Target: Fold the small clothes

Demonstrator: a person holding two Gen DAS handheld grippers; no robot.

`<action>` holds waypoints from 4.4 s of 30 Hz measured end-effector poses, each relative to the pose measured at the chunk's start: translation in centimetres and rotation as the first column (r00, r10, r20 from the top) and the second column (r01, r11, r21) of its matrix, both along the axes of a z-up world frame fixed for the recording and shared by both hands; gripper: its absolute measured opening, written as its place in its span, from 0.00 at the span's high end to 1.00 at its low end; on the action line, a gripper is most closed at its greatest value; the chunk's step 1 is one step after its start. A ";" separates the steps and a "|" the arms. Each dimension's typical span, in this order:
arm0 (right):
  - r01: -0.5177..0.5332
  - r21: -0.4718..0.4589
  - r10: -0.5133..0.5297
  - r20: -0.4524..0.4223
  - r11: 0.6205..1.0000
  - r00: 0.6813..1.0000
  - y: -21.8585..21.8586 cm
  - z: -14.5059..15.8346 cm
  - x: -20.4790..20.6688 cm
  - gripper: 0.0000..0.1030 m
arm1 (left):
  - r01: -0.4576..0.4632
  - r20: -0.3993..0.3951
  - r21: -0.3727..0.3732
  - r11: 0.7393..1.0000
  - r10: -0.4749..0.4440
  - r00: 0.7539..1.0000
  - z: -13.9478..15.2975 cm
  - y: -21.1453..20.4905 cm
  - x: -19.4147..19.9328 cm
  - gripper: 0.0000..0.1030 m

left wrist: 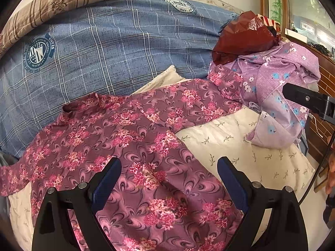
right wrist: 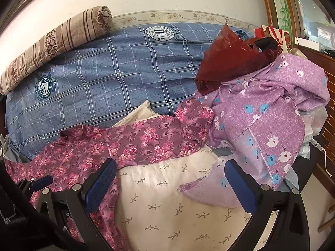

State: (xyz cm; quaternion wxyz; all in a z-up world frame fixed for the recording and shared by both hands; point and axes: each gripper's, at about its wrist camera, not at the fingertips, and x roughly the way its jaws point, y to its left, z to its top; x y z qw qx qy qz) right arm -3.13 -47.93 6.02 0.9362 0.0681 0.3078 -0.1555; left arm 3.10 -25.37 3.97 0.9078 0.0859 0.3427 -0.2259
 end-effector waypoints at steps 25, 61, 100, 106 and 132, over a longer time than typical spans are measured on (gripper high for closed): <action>0.033 0.111 -0.022 -0.101 0.993 0.995 -10.6 -5.5 12.3 0.01 | 0.037 -0.033 0.035 0.999 -0.036 0.999 -1.0 -7.9 11.0 0.11; -0.138 0.135 0.155 -0.120 0.981 0.981 -10.4 -10.4 20.4 0.84 | 0.035 -0.136 -0.011 0.999 -0.036 0.990 -5.3 -9.0 18.6 0.11; -0.389 0.177 0.416 -0.157 0.904 0.895 -1.0 -14.1 18.0 0.47 | -0.063 -0.338 -0.071 0.995 0.035 0.941 -10.6 -14.4 33.1 0.91; -0.391 0.163 0.414 -0.143 0.906 0.899 -0.1 -13.2 17.3 0.47 | -0.192 -0.247 -0.143 0.971 0.152 0.957 -7.9 -9.2 30.8 0.93; -0.507 0.136 0.525 -0.222 0.851 0.822 10.4 -11.3 19.8 0.45 | -0.397 -0.265 -0.214 0.892 0.339 0.903 -10.0 13.3 23.9 0.65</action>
